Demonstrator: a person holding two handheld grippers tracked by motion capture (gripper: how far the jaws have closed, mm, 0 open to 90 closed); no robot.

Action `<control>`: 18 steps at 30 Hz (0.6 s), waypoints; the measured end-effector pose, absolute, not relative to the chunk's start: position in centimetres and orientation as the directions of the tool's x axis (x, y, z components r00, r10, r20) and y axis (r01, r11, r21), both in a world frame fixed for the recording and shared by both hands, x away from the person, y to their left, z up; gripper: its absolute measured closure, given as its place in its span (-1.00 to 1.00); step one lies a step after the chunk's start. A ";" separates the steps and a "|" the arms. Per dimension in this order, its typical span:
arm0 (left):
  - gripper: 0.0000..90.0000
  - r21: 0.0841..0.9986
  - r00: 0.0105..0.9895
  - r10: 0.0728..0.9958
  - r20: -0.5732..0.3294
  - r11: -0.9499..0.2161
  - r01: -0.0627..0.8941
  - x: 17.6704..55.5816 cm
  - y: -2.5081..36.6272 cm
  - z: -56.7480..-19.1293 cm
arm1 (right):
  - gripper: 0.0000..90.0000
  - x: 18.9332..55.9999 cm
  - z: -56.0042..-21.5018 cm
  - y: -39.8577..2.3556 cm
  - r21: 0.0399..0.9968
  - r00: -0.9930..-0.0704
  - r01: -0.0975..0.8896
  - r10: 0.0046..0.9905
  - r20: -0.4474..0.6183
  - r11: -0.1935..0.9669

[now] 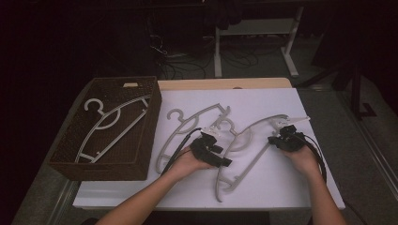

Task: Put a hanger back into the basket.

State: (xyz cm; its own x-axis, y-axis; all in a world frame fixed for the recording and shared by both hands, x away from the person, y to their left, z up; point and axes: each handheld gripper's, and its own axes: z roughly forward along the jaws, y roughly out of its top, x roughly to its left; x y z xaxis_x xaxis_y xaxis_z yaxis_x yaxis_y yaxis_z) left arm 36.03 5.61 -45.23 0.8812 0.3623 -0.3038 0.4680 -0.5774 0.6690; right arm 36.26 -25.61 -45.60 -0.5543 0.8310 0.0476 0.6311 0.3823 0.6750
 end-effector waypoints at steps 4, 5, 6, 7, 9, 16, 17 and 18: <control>-0.17 0.662 0.874 0.352 -0.334 -0.573 0.483 36.5 4.8 -45.5 | 0.98 36.3 -45.6 -25.6 0.674 -0.555 0.631 0.830 0.047 0.383; -0.12 0.659 0.873 0.347 -0.343 -0.574 0.487 36.6 4.6 -45.5 | 0.98 36.3 -45.6 -25.6 0.674 -0.555 0.632 0.831 0.048 0.383; -0.08 0.659 0.873 0.347 -0.343 -0.574 0.487 36.6 4.6 -45.5 | 0.98 36.3 -45.6 -25.6 0.674 -0.555 0.632 0.831 0.048 0.383; -0.08 0.656 0.872 0.346 -0.347 -0.574 0.489 36.7 4.4 -45.6 | 0.98 36.3 -45.6 -25.6 0.674 -0.555 0.632 0.831 0.048 0.383; 0.03 0.652 0.871 0.344 -0.352 -0.577 0.492 36.8 4.1 -45.6 | 0.99 36.3 -45.6 -25.6 0.675 -0.555 0.631 0.831 0.048 0.383; 0.46 0.645 0.861 0.374 -0.345 -0.572 0.507 37.3 3.5 -45.5 | 0.98 36.2 -45.6 -25.8 0.677 -0.555 0.628 0.830 0.046 0.383; 0.49 0.640 0.856 0.386 -0.344 -0.570 0.514 37.4 3.4 -45.3 | 0.98 36.1 -45.6 -25.9 0.679 -0.554 0.628 0.831 0.049 0.379; 0.50 0.635 0.853 0.393 -0.342 -0.573 0.518 37.5 3.4 -45.3 | 0.98 36.1 -45.5 -25.9 0.681 -0.553 0.628 0.832 0.049 0.377</control>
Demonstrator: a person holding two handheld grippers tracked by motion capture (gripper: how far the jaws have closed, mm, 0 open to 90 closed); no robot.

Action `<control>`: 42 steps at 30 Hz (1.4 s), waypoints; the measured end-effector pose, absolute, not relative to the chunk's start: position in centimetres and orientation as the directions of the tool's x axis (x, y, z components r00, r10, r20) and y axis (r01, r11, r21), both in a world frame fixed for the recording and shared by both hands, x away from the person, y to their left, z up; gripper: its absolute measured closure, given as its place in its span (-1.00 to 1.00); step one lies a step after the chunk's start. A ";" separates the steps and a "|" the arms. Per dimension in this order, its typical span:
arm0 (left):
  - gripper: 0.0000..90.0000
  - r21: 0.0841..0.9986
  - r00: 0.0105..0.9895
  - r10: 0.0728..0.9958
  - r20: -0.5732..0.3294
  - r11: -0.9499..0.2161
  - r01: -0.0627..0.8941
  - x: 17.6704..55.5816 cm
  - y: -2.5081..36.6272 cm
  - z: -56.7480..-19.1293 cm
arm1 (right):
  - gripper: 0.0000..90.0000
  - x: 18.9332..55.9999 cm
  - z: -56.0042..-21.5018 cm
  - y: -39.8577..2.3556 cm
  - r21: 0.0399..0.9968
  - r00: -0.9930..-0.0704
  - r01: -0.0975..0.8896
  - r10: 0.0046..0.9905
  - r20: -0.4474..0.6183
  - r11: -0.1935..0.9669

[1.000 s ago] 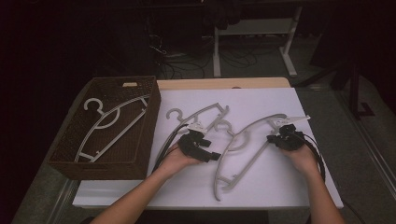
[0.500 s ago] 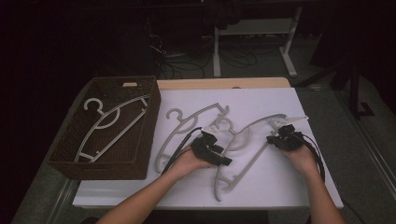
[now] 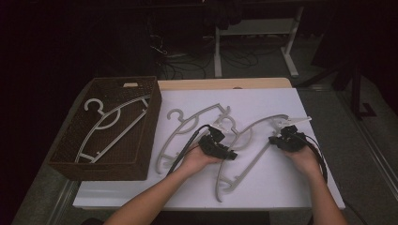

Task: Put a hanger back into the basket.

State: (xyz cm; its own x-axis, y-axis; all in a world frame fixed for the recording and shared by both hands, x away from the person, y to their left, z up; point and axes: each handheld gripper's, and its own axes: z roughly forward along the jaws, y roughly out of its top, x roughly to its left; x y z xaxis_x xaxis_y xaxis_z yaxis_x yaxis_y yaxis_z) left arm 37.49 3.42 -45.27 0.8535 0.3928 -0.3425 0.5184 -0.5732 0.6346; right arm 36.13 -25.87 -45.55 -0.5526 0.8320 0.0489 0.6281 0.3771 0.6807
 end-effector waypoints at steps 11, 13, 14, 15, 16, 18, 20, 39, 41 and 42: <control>0.74 0.645 0.801 0.524 -0.289 -0.512 0.568 38.7 4.2 -44.0 | 0.98 35.8 -44.9 -25.6 0.700 -0.564 0.605 0.825 0.039 0.381; 0.76 0.645 0.799 0.539 -0.266 -0.516 0.563 39.1 4.3 -43.8 | 0.98 35.6 -44.6 -25.6 0.708 -0.569 0.596 0.822 0.039 0.379; 0.78 0.647 0.797 0.543 -0.263 -0.514 0.563 39.4 4.5 -43.6 | 0.98 35.3 -44.3 -25.6 0.717 -0.575 0.585 0.817 0.037 0.380; 0.79 0.647 0.797 0.543 -0.263 -0.514 0.563 39.4 4.5 -43.6 | 0.98 35.3 -44.3 -25.6 0.717 -0.575 0.585 0.817 0.037 0.380; 0.80 0.651 0.804 0.541 -0.245 -0.523 0.550 39.6 4.7 -43.3 | 0.91 34.9 -43.9 -25.5 0.725 -0.581 0.577 0.813 0.042 0.375; 0.81 0.654 0.808 0.540 -0.235 -0.528 0.543 39.6 4.8 -43.1 | 0.82 34.5 -43.5 -25.5 0.731 -0.591 0.571 0.805 0.051 0.373; 0.81 0.657 0.810 0.539 -0.231 -0.528 0.538 39.7 5.1 -42.7 | 0.68 34.0 -43.2 -25.4 0.737 -0.599 0.567 0.798 0.062 0.368; 0.81 0.743 0.799 0.584 -0.146 -0.469 0.478 40.1 13.6 -31.8 | -0.71 30.3 -43.5 -23.3 0.768 -0.615 0.562 0.776 0.139 0.307; 0.81 0.749 0.794 0.597 -0.118 -0.471 0.466 40.0 15.0 -30.4 | -0.82 29.8 -43.9 -23.2 0.774 -0.617 0.556 0.774 0.139 0.303; 0.81 0.750 0.791 0.603 -0.105 -0.475 0.461 40.0 15.7 -29.7 | -0.90 29.6 -44.0 -23.1 0.776 -0.620 0.554 0.772 0.142 0.302</control>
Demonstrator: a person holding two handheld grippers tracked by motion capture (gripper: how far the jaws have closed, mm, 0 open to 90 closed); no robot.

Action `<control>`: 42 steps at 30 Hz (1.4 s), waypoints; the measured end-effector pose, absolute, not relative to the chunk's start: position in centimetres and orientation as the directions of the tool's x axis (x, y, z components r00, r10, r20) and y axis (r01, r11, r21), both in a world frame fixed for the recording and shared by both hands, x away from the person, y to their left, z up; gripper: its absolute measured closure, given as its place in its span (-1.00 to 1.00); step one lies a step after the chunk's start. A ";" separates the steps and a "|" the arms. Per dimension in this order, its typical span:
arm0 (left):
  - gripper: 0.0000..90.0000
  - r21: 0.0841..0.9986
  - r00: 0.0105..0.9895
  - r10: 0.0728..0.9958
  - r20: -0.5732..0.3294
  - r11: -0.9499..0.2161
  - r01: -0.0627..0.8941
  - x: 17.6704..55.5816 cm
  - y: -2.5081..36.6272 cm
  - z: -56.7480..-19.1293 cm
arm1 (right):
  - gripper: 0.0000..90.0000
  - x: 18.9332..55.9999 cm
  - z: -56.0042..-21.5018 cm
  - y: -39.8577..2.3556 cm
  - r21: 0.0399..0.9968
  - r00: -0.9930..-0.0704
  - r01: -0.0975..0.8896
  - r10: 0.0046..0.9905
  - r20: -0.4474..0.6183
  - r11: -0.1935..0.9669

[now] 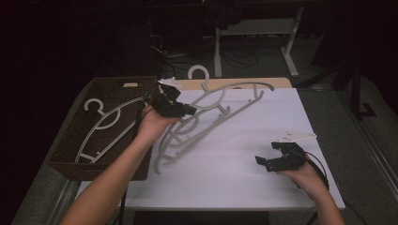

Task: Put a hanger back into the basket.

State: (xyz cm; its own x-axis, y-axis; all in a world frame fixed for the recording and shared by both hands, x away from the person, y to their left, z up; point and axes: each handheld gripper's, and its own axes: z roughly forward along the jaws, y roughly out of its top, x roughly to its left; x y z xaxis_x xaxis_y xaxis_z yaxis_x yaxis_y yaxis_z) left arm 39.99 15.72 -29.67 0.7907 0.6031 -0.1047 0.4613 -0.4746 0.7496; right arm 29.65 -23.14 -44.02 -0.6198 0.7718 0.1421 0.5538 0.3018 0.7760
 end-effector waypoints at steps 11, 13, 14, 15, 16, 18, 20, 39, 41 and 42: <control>0.81 0.787 0.742 0.670 -0.039 -0.436 0.435 39.5 25.3 -24.6 | -1.00 29.5 -44.8 -22.7 0.776 -0.625 0.553 0.767 0.145 0.304; 0.81 0.789 0.725 0.688 -0.032 -0.428 0.441 39.4 27.3 -24.1 | -1.00 29.5 -44.8 -22.5 0.776 -0.627 0.552 0.765 0.145 0.305; 0.81 0.790 0.714 0.700 -0.025 -0.423 0.443 39.3 28.2 -24.0 | -1.00 29.5 -44.8 -22.5 0.776 -0.629 0.551 0.764 0.145 0.306; 0.81 0.791 0.703 0.711 -0.022 -0.417 0.447 39.2 29.1 -23.9 | -1.00 29.6 -44.8 -22.4 0.776 -0.630 0.550 0.764 0.143 0.308; 0.81 0.791 0.695 0.719 -0.019 -0.414 0.450 39.1 30.0 -23.9 | -1.00 29.6 -44.9 -22.4 0.777 -0.632 0.548 0.762 0.141 0.310; 0.81 0.790 0.679 0.734 -0.004 -0.414 0.452 39.0 31.7 -23.8 | -1.00 29.6 -44.9 -22.4 0.775 -0.632 0.548 0.763 0.136 0.315; 0.81 0.785 0.659 0.752 0.017 -0.418 0.456 38.8 33.3 -24.0 | -1.00 29.6 -44.9 -22.4 0.774 -0.631 0.548 0.764 0.134 0.316; 0.81 0.713 0.480 0.877 0.028 -0.354 0.605 38.8 44.7 -29.1 | -1.00 29.9 -45.2 -22.4 0.764 -0.621 0.556 0.774 0.120 0.327; 0.81 0.699 0.473 0.881 0.033 -0.358 0.619 38.9 45.1 -29.7 | -1.00 29.9 -45.2 -22.4 0.763 -0.621 0.557 0.775 0.120 0.328; 0.81 0.702 0.471 0.882 0.020 -0.347 0.621 39.0 45.3 -30.0 | -1.00 29.9 -45.2 -22.4 0.763 -0.620 0.558 0.775 0.120 0.328</control>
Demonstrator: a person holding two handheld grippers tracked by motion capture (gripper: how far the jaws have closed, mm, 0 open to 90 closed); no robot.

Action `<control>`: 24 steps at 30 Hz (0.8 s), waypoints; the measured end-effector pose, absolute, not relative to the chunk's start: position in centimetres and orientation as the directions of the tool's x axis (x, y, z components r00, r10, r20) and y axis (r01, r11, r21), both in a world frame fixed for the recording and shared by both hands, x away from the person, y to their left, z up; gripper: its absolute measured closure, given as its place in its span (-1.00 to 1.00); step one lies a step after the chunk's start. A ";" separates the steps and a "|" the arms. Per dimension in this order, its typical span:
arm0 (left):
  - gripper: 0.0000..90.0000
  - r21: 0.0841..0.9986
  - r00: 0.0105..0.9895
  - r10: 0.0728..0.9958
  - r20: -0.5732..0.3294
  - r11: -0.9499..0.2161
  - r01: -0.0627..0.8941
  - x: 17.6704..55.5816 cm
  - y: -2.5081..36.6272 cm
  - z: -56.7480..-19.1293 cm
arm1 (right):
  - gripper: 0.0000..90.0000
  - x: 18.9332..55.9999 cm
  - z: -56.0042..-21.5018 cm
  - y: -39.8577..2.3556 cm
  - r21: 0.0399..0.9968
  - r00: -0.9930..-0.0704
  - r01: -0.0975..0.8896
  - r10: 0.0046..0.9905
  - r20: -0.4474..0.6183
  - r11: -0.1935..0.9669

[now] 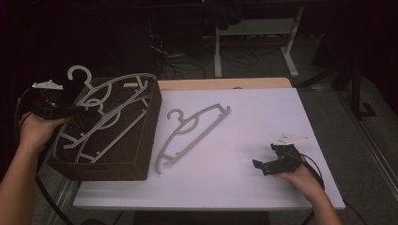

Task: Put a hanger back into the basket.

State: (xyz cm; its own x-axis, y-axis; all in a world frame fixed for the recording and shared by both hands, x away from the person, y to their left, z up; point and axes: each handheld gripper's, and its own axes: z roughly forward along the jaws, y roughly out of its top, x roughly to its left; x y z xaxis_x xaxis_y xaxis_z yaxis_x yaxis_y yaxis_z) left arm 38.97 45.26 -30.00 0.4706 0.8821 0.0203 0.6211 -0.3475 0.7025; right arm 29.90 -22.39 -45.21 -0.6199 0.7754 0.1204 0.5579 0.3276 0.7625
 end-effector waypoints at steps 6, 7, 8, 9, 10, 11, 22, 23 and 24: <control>0.81 0.672 0.453 0.892 0.017 -0.345 0.655 39.4 45.7 -31.3 | -1.00 29.9 -45.2 -22.4 0.762 -0.618 0.559 0.777 0.120 0.327; 0.81 0.666 0.455 0.890 0.013 -0.348 0.660 39.4 45.6 -31.5 | -1.00 29.9 -45.2 -22.4 0.762 -0.618 0.559 0.777 0.120 0.327; 0.81 0.657 0.465 0.885 0.015 -0.360 0.663 39.5 45.5 -31.8 | -1.00 29.9 -45.2 -22.4 0.763 -0.618 0.559 0.777 0.120 0.326; 0.81 0.647 0.471 0.882 0.017 -0.369 0.667 39.6 45.3 -32.0 | -1.00 30.0 -45.2 -22.4 0.764 -0.618 0.557 0.777 0.118 0.327; 0.81 0.640 0.468 0.883 0.028 -0.376 0.670 39.6 45.1 -32.3 | -1.00 30.0 -45.2 -22.4 0.764 -0.619 0.556 0.776 0.117 0.328; 0.81 0.634 0.469 0.883 0.031 -0.380 0.674 39.7 44.9 -32.5 | -1.00 30.0 -45.2 -22.4 0.764 -0.619 0.556 0.776 0.118 0.328; 0.80 0.592 0.442 0.897 -0.019 -0.347 0.728 39.9 44.7 -35.0 | -1.00 30.0 -45.2 -22.4 0.765 -0.622 0.553 0.774 0.115 0.330; 0.78 0.591 0.446 0.895 -0.018 -0.350 0.727 39.9 44.7 -35.0 | -1.00 30.0 -45.2 -22.4 0.765 -0.623 0.552 0.773 0.114 0.332; 0.70 0.589 0.448 0.894 -0.013 -0.356 0.726 39.9 44.6 -35.0 | -1.00 30.0 -45.2 -22.3 0.764 -0.623 0.553 0.774 0.114 0.332</control>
